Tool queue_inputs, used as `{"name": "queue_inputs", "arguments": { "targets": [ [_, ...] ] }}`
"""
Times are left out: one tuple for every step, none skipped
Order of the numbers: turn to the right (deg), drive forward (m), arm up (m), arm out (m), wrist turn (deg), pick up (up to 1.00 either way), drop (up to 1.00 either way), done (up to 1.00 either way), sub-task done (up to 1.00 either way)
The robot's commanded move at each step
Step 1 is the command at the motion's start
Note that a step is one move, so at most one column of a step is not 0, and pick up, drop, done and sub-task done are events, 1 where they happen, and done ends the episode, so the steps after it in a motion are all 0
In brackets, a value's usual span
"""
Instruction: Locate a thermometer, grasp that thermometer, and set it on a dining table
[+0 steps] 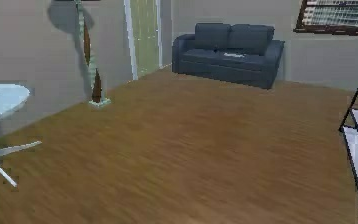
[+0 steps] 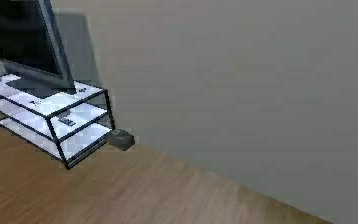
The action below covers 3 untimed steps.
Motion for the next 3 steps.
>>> {"name": "queue_inputs", "arguments": {
  "targets": [
    [-45.0, 0.00, 0.00, 0.00, 0.0, 0.00, 0.00, 0.00, 0.00],
    [-45.0, 0.00, 0.00, 0.00, 0.0, 0.00, 0.00, 0.00, 0.00],
    [-12.0, 0.00, 0.00, 0.00, 0.0, 0.00, 0.00, 0.00, 0.00]
  ]
}}
